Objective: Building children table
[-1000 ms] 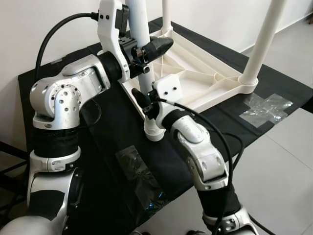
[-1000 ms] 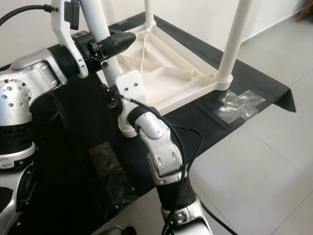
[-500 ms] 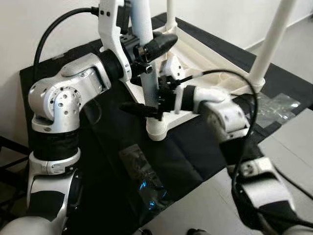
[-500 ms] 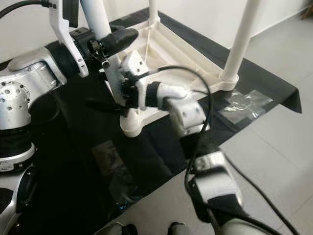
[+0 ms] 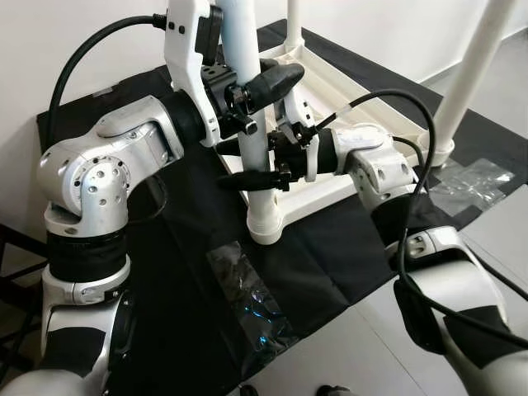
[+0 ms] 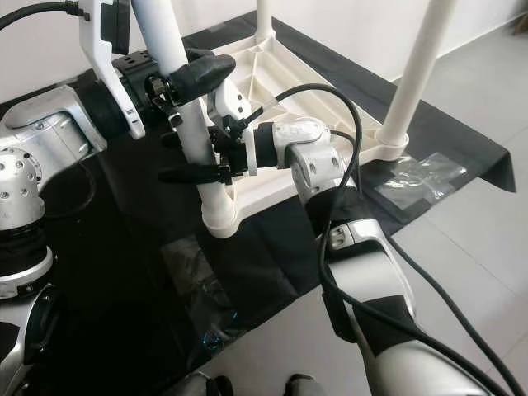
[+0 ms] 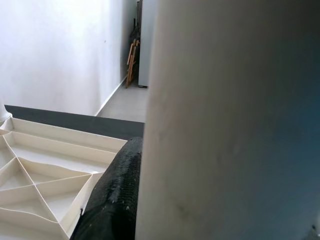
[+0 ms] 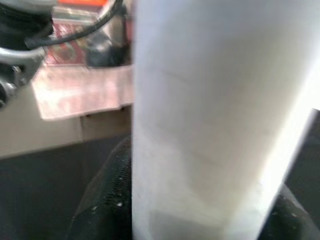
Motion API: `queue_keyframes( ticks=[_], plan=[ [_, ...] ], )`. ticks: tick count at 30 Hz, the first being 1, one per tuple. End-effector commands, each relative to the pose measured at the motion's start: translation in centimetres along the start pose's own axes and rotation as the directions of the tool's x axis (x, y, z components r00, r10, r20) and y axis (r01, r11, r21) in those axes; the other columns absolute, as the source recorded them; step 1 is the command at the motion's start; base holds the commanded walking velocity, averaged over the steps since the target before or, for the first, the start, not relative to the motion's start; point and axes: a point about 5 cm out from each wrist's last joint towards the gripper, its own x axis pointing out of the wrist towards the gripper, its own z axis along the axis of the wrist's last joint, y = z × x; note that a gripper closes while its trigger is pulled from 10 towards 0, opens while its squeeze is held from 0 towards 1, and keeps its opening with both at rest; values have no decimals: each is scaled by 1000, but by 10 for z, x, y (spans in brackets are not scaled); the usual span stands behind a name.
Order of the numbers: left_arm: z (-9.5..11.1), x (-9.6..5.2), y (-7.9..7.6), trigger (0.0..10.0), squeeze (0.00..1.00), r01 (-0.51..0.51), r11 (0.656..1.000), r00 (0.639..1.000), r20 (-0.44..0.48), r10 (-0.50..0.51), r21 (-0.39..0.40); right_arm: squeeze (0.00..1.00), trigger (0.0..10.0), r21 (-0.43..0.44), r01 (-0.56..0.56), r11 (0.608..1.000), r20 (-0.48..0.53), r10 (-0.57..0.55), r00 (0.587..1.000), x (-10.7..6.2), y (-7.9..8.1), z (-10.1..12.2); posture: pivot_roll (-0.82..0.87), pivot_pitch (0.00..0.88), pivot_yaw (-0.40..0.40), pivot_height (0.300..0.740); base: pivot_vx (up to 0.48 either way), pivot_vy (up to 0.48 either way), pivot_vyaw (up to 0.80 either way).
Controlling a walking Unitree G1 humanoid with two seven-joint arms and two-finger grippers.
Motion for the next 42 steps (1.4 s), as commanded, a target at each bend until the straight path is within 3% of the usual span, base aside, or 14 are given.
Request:
queue_keyframes(
  ticks=[1, 10, 11, 12, 20, 21, 28, 29, 32, 33, 34, 35, 37, 42],
  plan=[
    [-17, -1, 1, 0, 0, 26, 997, 995, -90, -33, -72, 0, 0, -45, -76, 996, -9, 75, 997, 8, 2, 3, 106, 166, 67, 740, 0, 0, 0],
    [-15, 0, -2, 0, 0, 46, 998, 996, -79, -50, -48, 0, 0, -37, -88, 995, -14, 87, 996, 4, 2, -5, 99, 161, 71, 740, 0, 0, 0],
    [-15, 1, -1, 10000, 0, 33, 999, 997, -69, -36, -38, 0, 0, -38, -75, 996, -10, 74, 997, 3, 2, -6, 95, 158, 71, 740, 0, 0, 0],
    [-17, 1, -2, 10000, 1000, 37, 999, 996, -81, -40, -35, 0, 0, -39, -51, 998, -6, 51, 999, 2, 2, -8, 88, 156, 75, 740, 0, 0, 0],
    [-16, 0, 9, 10000, 1000, -44, 998, 996, -74, 40, -49, 0, 0, -58, 137, 989, 51, -134, 990, 6, 8, -11, 67, 151, 88, 740, 0, 0, 0],
    [-14, -2, 14, 10000, 0, -67, 997, 996, -70, 63, -50, 0, 0, -14, 171, 985, 75, -170, 983, 6, 19, -15, 75, 162, 95, 740, 0, 0, 0],
    [-7, -11, 25, 10000, 0, -115, 993, 991, -70, 112, -40, 0, 0, 148, 309, 939, 17, -315, 949, 9, 56, -40, 71, 172, 95, 740, 0, 0, 0],
    [-6, -15, 29, 10000, 0, -132, 991, 989, -70, 129, -37, 0, 0, 253, 657, 710, -29, -674, 739, 16, 58, -57, 50, 170, 99, 740, 0, 0, 0],
    [-6, -15, 29, 10000, 0, -132, 991, 989, -70, 129, -37, 0, 0, 253, 657, 710, -29, -674, 739, 16, 58, -57, 50, 170, 99, 740, 0, 0, 0],
    [-5, -18, 32, 10000, 0, -144, 989, 988, -69, 141, -38, 0, 0, 308, 799, 517, -177, -794, 582, 20, 78, -80, 49, 170, 106, 740, 0, 0, 0],
    [-5, -18, 32, 10000, 0, -144, 989, 988, -69, 141, -38, 0, 0, 308, 799, 517, -177, -794, 582, 20, 78, -80, 49, 170, 106, 740, 0, 0, 0],
    [-4, -19, 34, 10000, 0, -150, 987, 987, -65, 147, -48, 0, 0, 290, 873, 393, -242, -852, 464, 23, 91, -92, 49, 170, 106, 740, 0, 0, 0],
    [-5, -19, 33, 10000, 0, -144, 988, 988, -63, 141, -59, 0, 0, 244, 898, 366, -254, -869, 424, 25, 93, -94, 42, 159, 95, 740, 0, 0, 0],
    [-9, -16, 32, 10000, 0, -142, 988, 988, -68, 137, -65, 0, 0, 190, 887, 420, -234, -858, 457, 29, 88, -89, 36, 152, 81, 740, 0, 0, 0]
  ],
)
